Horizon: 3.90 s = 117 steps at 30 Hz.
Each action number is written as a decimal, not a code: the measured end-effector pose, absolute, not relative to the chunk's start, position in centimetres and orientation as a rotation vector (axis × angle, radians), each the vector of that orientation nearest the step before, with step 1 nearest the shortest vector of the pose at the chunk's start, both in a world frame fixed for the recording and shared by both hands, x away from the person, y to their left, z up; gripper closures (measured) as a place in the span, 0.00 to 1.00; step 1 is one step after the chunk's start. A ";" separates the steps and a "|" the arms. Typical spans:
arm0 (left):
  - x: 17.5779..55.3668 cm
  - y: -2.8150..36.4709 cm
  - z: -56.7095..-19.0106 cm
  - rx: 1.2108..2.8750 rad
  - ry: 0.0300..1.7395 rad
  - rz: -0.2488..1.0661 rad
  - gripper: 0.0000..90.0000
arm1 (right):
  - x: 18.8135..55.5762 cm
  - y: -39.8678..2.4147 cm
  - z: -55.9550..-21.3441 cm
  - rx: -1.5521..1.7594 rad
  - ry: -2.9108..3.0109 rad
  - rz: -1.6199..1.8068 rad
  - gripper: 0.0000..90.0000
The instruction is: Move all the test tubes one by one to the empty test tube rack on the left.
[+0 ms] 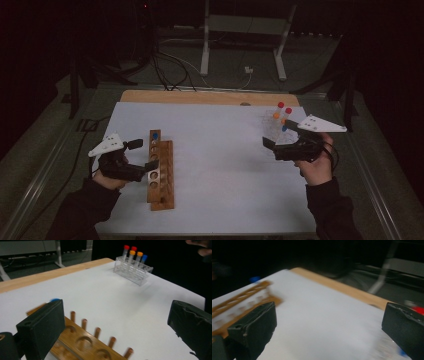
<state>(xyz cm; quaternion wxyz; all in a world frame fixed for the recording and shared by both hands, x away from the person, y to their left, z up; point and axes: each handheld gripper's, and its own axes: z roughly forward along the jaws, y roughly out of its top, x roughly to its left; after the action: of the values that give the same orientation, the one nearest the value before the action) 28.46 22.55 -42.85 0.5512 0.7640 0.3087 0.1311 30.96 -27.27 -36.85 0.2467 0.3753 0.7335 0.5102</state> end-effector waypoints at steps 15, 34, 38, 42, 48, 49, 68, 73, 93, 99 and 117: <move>27.2 22.4 -43.9 1.820 0.721 0.298 0.02 | 34.0 -31.7 -42.9 1.289 1.925 1.193 0.10; 27.3 22.5 -44.2 1.827 0.729 0.300 0.02 | 37.9 -31.7 -45.4 1.443 1.997 0.960 0.69; 27.4 22.6 -44.3 1.831 0.727 0.300 0.02 | 38.6 -31.4 -45.5 1.459 2.010 0.936 0.75; 27.4 22.6 -44.3 1.830 0.732 0.301 0.02 | 39.0 -31.2 -45.6 1.468 2.010 0.911 0.77; 27.4 22.7 -44.3 1.830 0.735 0.306 0.02 | 39.6 -31.0 -45.7 1.481 1.996 0.887 0.83; 27.4 22.7 -44.3 1.829 0.734 0.304 0.02 | 39.6 -31.0 -45.7 1.483 1.989 0.886 0.84; 27.4 22.7 -44.0 1.826 0.726 0.299 0.02 | 38.3 -31.0 -42.5 1.405 1.960 0.906 0.85; 27.3 22.3 -43.6 1.833 0.709 0.289 0.02 | 37.4 -30.7 -40.9 1.358 1.946 0.907 0.85; 27.9 18.4 -41.4 1.861 0.580 0.221 0.02 | 32.0 -22.6 -40.0 1.062 2.223 1.091 0.85; 28.1 16.9 -41.1 1.877 0.543 0.199 0.03 | 30.2 -19.6 -40.7 0.962 2.323 1.127 0.85; 28.7 12.3 -40.1 1.938 0.424 0.164 0.11 | 27.4 -13.5 -41.5 0.756 2.505 1.162 0.85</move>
<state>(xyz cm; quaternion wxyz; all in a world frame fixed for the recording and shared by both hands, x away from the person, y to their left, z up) 28.67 12.28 -40.07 0.5442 0.8168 0.1786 0.0691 27.43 -13.55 -41.51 0.1388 0.2614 0.8664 0.4021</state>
